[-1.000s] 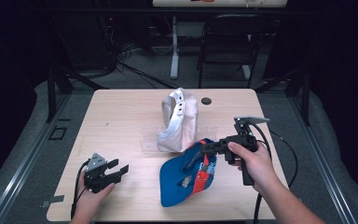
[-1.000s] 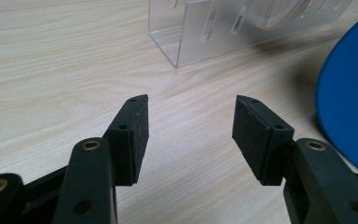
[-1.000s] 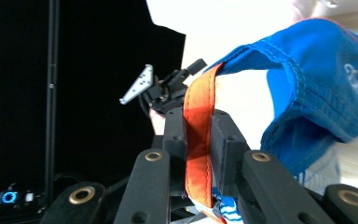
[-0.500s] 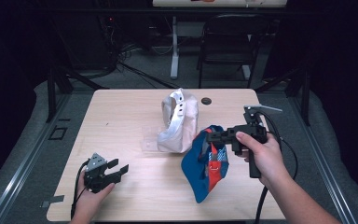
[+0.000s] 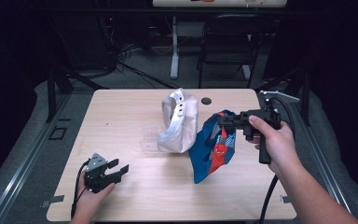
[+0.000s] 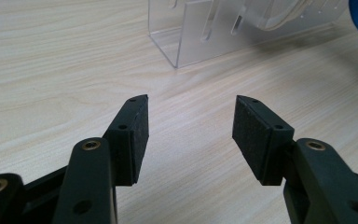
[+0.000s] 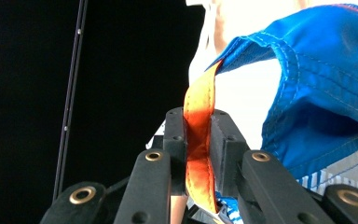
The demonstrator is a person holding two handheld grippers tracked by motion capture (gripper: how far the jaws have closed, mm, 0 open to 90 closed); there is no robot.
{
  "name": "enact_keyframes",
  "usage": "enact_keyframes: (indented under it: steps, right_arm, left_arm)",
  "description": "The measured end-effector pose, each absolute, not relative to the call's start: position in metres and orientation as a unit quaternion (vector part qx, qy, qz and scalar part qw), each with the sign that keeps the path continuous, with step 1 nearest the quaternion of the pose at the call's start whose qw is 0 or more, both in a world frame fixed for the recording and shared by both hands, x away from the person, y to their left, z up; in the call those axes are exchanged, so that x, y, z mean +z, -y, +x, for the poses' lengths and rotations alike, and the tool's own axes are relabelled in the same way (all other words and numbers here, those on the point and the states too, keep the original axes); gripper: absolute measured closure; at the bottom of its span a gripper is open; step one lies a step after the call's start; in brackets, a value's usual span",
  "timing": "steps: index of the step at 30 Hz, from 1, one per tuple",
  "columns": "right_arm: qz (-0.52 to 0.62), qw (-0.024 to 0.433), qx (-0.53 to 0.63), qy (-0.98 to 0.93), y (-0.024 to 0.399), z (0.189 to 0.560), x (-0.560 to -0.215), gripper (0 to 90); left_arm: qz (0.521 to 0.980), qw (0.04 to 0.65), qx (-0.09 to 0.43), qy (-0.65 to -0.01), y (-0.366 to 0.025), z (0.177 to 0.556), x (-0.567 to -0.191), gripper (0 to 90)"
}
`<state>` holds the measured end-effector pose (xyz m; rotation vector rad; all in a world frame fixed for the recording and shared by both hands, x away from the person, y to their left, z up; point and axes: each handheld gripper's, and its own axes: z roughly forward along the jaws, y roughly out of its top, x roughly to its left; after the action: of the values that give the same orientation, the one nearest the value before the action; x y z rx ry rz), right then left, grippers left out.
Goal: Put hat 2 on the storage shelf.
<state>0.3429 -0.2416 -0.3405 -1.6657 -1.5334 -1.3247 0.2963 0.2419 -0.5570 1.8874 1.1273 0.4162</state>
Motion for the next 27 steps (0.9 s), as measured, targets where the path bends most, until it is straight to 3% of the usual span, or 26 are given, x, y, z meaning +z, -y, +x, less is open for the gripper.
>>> enact_keyframes:
  steps: [15, 27]
  right_arm:
    - [-0.635, 0.216, -0.509, 0.539, 0.26, 0.37, -0.309, 78.4]
    - [-0.655, 0.202, -0.518, 0.513, 0.26, 0.4, -0.308, 78.4]
  left_arm:
    - [0.759, 0.438, 0.164, -0.454, -0.241, 0.297, -0.558, 46.1]
    - [0.762, 0.434, 0.161, -0.452, -0.243, 0.297, -0.558, 46.1]
